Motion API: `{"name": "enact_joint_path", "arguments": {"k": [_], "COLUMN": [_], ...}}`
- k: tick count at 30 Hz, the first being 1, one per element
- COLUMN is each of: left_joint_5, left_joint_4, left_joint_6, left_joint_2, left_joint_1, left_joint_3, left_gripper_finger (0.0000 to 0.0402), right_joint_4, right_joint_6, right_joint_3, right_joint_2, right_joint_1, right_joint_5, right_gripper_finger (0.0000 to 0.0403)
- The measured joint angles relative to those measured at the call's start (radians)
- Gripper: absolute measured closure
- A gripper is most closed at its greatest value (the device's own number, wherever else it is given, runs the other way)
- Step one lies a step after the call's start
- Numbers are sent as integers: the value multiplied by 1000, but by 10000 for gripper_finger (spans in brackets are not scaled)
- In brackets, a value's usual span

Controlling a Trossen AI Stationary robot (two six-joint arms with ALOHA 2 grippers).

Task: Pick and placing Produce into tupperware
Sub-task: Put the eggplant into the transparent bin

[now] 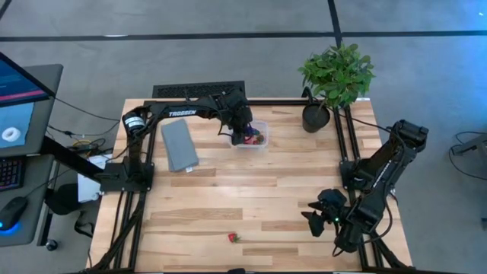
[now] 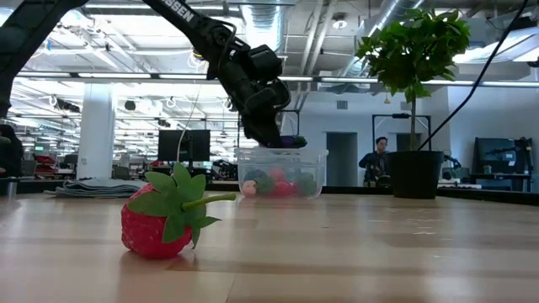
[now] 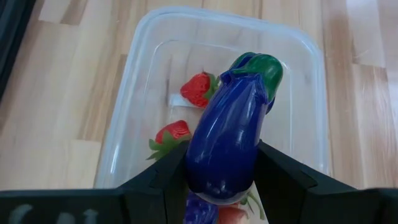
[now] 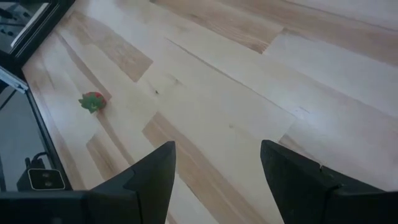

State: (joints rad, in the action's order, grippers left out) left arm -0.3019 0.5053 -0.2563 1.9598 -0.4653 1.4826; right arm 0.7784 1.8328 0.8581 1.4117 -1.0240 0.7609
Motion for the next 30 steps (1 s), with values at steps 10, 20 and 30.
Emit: {"name": "enact_joint_path", "arguments": {"k": [10, 20, 30], "left_joint_5": [0, 49, 52], "left_joint_4": [0, 0, 1], "left_joint_6": [-11, 2, 6], "left_joint_2": [0, 0, 0], "left_joint_1": [-6, -7, -7], "left_joint_3": [0, 0, 0], "left_gripper_finger": [253, 246, 208], "right_joint_4": [8, 14, 14], "right_joint_6": [0, 0, 0], "right_joint_3": [0, 0, 0], "right_joint_2": [0, 0, 0], "right_joint_1": [-1, -1, -1], "right_joint_5": [0, 0, 0], "right_gripper_finger": [143, 143, 143]}}
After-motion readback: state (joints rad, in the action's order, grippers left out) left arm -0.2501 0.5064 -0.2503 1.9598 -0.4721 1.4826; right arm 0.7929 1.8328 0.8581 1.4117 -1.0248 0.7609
